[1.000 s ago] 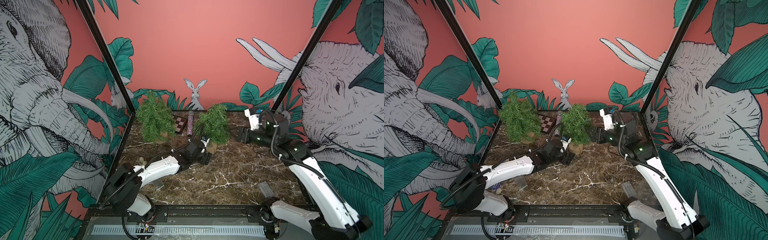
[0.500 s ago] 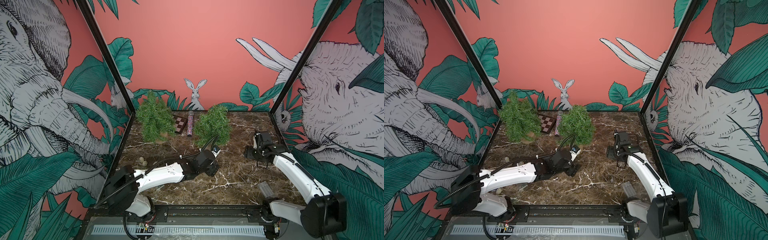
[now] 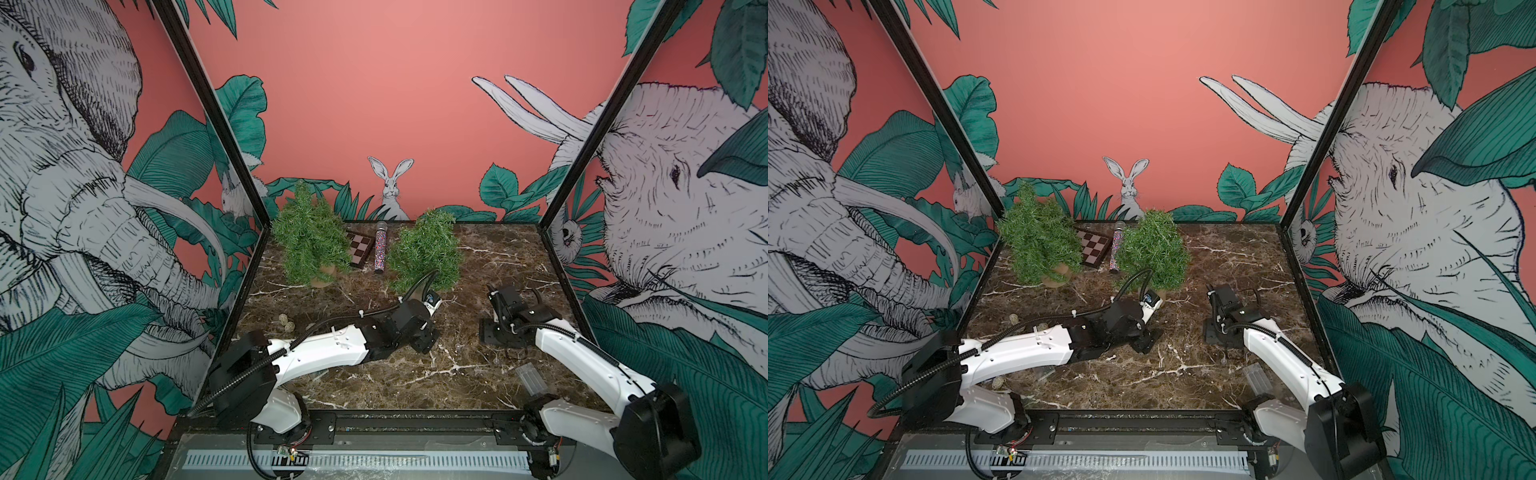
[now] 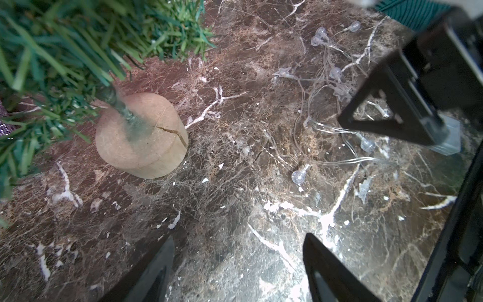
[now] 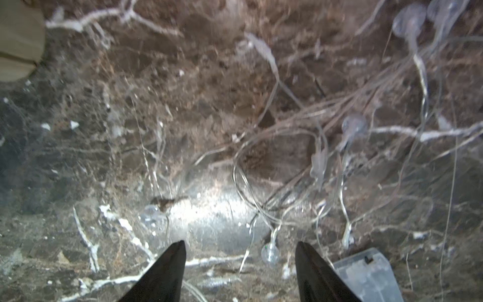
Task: Wrap string light around the christmas tree
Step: Pick up the light string from the center of the board.
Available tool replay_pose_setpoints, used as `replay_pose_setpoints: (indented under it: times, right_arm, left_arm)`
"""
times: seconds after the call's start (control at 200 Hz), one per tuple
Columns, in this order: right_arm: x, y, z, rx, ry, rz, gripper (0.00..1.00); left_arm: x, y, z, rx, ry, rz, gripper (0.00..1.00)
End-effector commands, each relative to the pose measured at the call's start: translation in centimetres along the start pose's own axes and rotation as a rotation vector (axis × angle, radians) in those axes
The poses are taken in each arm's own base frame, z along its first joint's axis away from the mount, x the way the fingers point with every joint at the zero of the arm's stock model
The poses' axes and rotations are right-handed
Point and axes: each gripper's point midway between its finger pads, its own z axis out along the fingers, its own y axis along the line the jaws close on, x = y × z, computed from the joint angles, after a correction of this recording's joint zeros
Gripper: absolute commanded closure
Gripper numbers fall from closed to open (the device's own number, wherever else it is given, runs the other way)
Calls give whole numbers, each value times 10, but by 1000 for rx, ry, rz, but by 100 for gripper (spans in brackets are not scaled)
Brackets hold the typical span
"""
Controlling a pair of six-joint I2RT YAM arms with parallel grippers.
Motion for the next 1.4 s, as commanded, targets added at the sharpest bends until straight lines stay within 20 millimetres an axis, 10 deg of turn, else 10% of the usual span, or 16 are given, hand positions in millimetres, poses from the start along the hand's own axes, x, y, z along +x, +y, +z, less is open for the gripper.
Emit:
replay_pose_setpoints:
  times: [0.0, 0.225, 0.41, 0.695, 1.05, 1.205, 1.395]
  right_arm:
    - [36, -6, 0, 43, 108, 6, 33]
    - [58, 21, 14, -27, 161, -83, 56]
    - [58, 73, -11, -245, 128, -165, 100]
    - [43, 123, -78, -589, 29, -77, 100]
    - [16, 181, -122, -945, -13, 34, 100]
    - [33, 142, -78, -675, 39, 31, 99]
    - [59, 88, -34, -306, 113, -86, 43]
  left_arm:
    - [-11, -8, -2, 30, -36, -17, 21]
    - [-17, -8, 0, 26, -46, -5, 21]
    - [-18, 7, -16, 5, -31, -29, 22]
    - [-29, -11, -60, 207, -149, -65, 20]
    - [-27, -66, -44, 383, -166, -39, 17]
    - [-7, -62, -31, 359, -101, -41, 21]
    - [18, -27, -31, 200, -78, -82, 15]
